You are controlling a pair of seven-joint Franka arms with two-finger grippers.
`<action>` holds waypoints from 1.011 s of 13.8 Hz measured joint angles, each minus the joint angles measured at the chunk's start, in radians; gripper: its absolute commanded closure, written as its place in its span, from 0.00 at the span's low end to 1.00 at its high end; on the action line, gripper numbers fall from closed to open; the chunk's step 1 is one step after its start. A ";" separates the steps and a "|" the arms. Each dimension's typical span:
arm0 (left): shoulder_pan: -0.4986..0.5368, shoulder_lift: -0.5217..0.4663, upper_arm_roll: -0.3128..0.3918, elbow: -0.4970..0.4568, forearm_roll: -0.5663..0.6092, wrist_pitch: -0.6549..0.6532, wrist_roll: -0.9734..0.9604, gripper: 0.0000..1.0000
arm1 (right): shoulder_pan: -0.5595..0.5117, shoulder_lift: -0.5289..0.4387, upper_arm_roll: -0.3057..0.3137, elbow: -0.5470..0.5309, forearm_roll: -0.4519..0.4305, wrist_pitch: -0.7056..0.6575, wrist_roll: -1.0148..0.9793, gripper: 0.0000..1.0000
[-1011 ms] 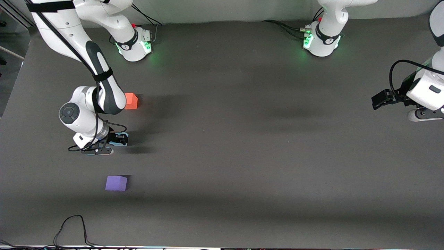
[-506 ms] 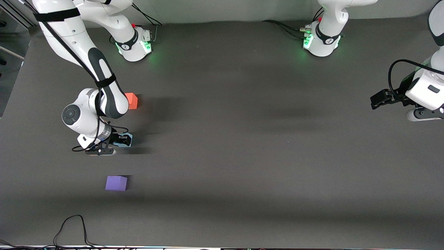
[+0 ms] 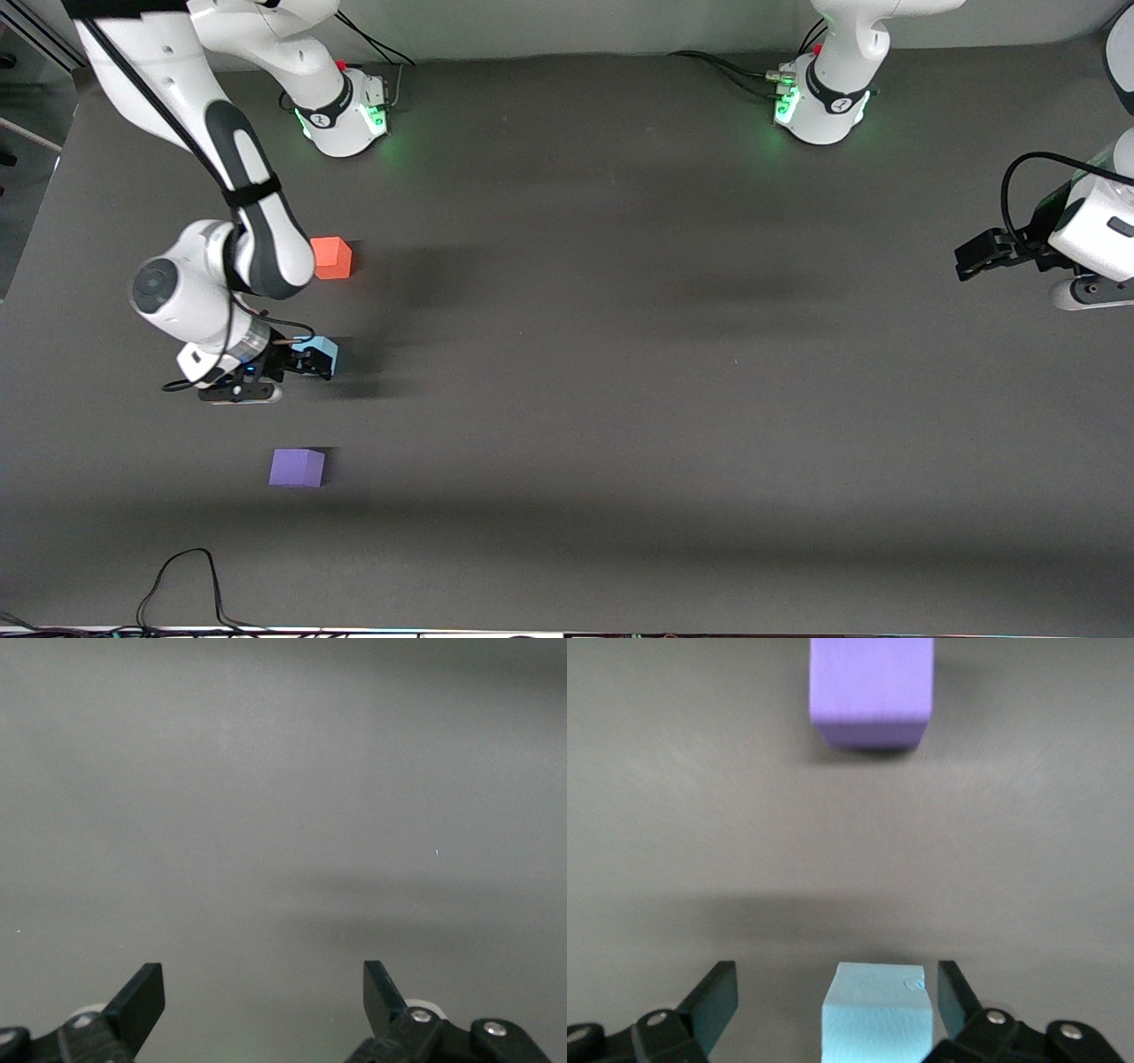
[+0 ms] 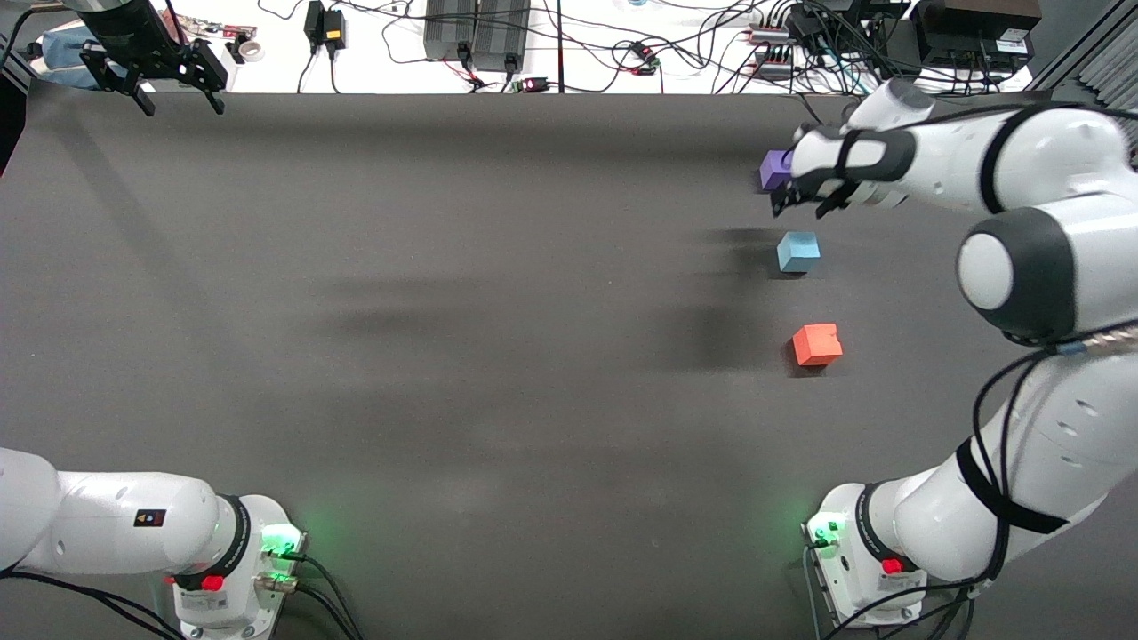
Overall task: Place blue block between orange and purple blocks
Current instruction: 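Open the right gripper and draw it back from the cubes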
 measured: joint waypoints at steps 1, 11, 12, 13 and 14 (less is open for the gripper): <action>0.000 -0.009 0.000 -0.004 0.000 -0.001 0.000 0.00 | 0.000 -0.048 -0.026 0.032 -0.019 -0.081 -0.007 0.00; 0.001 -0.062 0.015 -0.046 -0.023 -0.012 -0.001 0.00 | -0.072 -0.305 0.018 0.390 -0.245 -0.743 0.122 0.00; 0.001 -0.062 0.015 -0.046 -0.023 -0.012 -0.001 0.00 | -0.139 -0.334 0.096 0.390 -0.257 -0.766 0.127 0.00; 0.001 -0.062 0.014 -0.046 -0.023 -0.012 -0.001 0.00 | -0.184 -0.359 0.150 0.389 -0.274 -0.780 0.139 0.00; 0.001 -0.062 0.013 -0.046 -0.023 -0.012 -0.001 0.00 | -0.208 -0.380 0.180 0.387 -0.286 -0.791 0.156 0.00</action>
